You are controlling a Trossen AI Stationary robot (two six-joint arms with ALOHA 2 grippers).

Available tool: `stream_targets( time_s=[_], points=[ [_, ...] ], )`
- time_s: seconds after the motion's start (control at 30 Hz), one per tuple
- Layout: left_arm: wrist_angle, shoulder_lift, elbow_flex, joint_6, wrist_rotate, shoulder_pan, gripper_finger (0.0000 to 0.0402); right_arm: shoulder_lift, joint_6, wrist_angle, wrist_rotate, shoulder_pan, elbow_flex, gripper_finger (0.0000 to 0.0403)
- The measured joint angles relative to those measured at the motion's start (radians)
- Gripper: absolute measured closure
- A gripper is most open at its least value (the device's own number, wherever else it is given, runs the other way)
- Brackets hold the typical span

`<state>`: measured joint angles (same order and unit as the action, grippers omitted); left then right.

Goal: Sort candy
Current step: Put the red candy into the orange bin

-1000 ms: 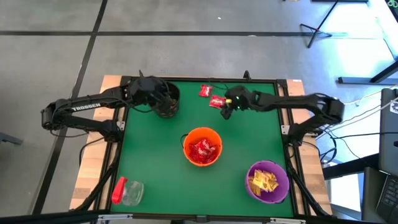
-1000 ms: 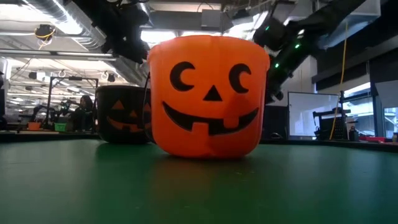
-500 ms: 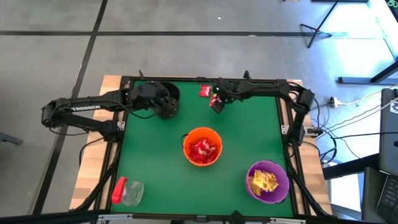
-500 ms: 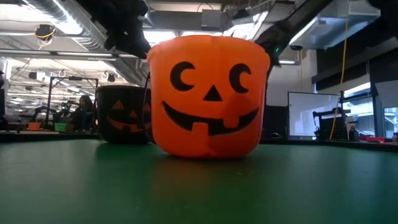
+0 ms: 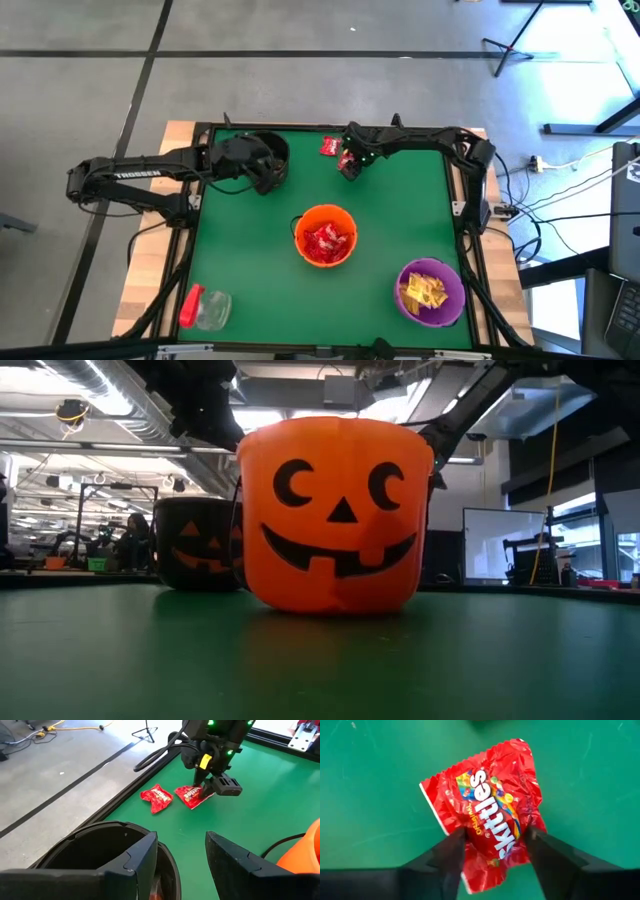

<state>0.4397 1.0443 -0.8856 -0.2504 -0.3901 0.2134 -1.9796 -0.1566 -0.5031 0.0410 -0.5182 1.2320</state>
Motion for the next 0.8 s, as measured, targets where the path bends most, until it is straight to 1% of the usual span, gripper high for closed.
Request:
stream_targets(
  time_s=[0.27, 0.33, 0.4, 0.5, 0.6, 0.7, 0.8],
  points=[
    [0.000, 0.000, 0.000, 0.000, -0.010, 0.000, 0.0245, 0.058, -0.004, -0.055, 0.005, 0.002, -0.011, 0.0332],
    [0.000, 0.000, 0.000, 0.000, -0.010, 0.000, 0.0245, 0.087, -0.004, -0.067, 0.006, 0.002, -0.011, 0.0358],
    [0.000, 0.000, 0.000, 0.000, -0.010, 0.000, 0.0245, 0.123, -0.004, -0.092, 0.021, 0.002, -0.010, 0.0374],
    [0.000, 0.000, 0.000, 0.007, -0.010, 0.000, 0.0245, 0.176, -0.004, -0.134, 0.049, 0.009, -0.010, 0.0381],
    [0.000, 0.000, 0.000, 0.018, -0.010, 0.000, 0.0245, 0.243, -0.009, -0.158, 0.078, 0.035, -0.009, 0.0369],
    [0.000, 0.000, 0.000, 0.018, -0.010, 0.000, 0.0245, 0.305, -0.008, -0.156, 0.101, 0.094, -0.008, 0.0348],
    [0.000, 0.000, 0.000, 0.018, -0.010, 0.000, 0.0245, 0.361, 0.002, -0.140, 0.109, 0.175, -0.008, 0.0339]
  ],
)
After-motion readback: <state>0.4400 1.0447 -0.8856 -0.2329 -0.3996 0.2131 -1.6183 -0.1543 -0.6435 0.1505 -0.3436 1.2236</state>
